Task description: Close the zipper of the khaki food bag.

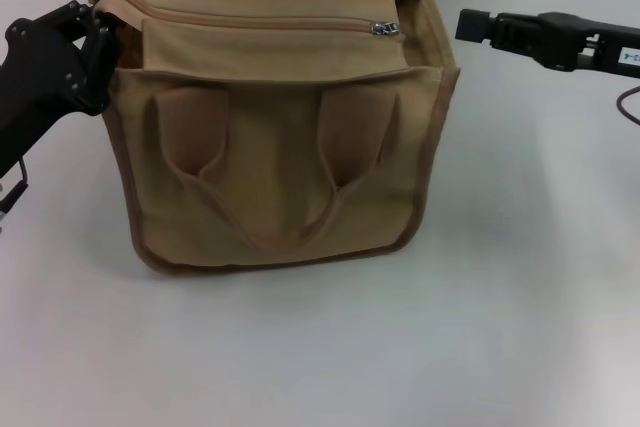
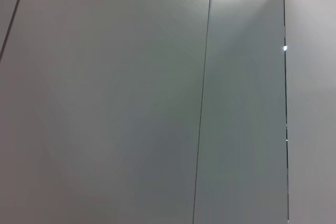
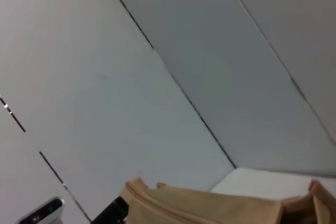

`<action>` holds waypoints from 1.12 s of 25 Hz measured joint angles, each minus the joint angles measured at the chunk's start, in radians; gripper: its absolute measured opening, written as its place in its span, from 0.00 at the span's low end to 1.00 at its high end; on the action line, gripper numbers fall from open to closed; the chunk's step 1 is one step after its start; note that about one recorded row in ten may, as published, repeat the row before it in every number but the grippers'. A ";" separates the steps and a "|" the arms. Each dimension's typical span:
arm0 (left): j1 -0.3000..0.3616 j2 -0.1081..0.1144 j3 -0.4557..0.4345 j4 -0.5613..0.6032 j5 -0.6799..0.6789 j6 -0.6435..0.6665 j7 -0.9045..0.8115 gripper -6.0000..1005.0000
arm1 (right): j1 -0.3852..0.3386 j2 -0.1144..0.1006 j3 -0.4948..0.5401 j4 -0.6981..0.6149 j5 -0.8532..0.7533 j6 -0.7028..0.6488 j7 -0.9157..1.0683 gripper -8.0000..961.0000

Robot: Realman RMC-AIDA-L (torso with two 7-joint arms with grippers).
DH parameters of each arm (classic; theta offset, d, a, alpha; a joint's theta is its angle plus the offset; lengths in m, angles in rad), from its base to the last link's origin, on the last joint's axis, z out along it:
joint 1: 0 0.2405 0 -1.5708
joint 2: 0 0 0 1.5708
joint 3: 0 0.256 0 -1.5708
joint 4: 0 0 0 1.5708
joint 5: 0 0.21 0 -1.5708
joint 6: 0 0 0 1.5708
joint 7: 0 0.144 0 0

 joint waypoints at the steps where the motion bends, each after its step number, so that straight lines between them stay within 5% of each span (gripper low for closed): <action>1: 0.000 0.000 0.000 0.000 0.000 0.000 0.000 0.13 | 0.000 0.000 0.000 0.000 0.000 0.000 0.000 0.04; 3: 0.001 -0.001 0.000 0.000 0.000 -0.001 -0.008 0.14 | -0.001 0.002 0.004 0.002 0.001 -0.007 -0.045 0.05; 13: 0.010 0.019 0.002 0.011 0.034 -0.006 -0.178 0.17 | -0.042 0.019 0.064 0.004 0.016 -0.099 -0.242 0.48; 21: 0.066 0.058 -0.005 0.076 0.057 0.073 -0.336 0.20 | -0.073 0.024 0.064 0.006 0.007 -0.198 -0.392 0.65; 28: 0.077 0.080 -0.032 0.077 0.049 0.175 -0.407 0.37 | -0.096 0.042 0.059 0.008 -0.002 -0.265 -0.496 0.78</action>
